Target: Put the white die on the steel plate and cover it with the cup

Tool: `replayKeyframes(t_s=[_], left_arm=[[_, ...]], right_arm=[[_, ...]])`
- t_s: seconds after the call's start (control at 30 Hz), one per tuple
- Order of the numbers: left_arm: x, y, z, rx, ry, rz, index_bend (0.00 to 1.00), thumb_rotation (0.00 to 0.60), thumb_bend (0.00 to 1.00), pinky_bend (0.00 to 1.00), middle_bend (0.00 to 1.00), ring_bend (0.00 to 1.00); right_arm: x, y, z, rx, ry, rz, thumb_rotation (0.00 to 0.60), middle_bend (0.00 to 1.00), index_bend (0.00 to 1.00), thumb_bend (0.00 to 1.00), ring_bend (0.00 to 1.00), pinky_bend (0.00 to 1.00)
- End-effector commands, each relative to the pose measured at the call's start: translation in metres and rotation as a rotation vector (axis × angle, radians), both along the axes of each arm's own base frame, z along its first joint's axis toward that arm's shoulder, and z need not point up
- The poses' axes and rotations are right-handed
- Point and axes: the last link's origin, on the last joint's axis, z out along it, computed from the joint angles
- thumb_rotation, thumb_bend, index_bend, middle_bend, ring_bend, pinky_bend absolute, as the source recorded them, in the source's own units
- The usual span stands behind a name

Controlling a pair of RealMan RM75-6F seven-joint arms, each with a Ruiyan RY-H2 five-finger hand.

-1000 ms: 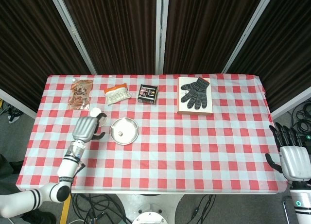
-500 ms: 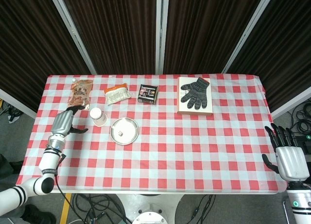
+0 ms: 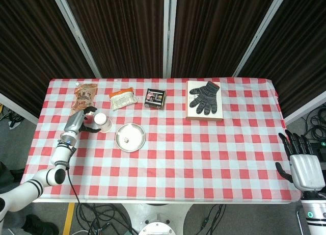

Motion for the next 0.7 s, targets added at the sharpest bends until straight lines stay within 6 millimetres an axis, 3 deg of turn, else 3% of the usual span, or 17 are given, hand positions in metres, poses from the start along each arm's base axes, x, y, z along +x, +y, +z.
replayKeyframes(t_s=[0.03,0.3,0.5,0.7], left_arm=[[0.006,0.005,-0.004,-0.024,-0.049,0.012,0.24,0.600,0.12,0.30,0.22,0.16],[0.007,0.009,-0.003,-0.013,-0.057,0.009,0.32,0.600,0.13,0.30,0.30,0.18],[0.007,0.013,0.000,0.037,-0.043,0.001,0.50,0.600,0.15,0.38,0.50,0.33],[0.024,0.009,0.008,0.061,-0.047,-0.085,0.52,0.600,0.15,0.39,0.53,0.34]], right_arm=[[0.000,0.000,0.000,0.000,0.000,-0.004,0.600,0.00,0.00,0.23,0.00,0.02],[-0.001,-0.001,-0.001,0.003,0.000,-0.009,0.600,0.00,0.00,0.23,0.00,0.02],[0.000,-0.003,-0.002,0.009,-0.002,-0.006,0.600,0.00,0.00,0.23,0.00,0.02],[-0.001,-0.004,-0.002,0.011,-0.002,-0.006,0.600,0.00,0.00,0.23,0.00,0.02]])
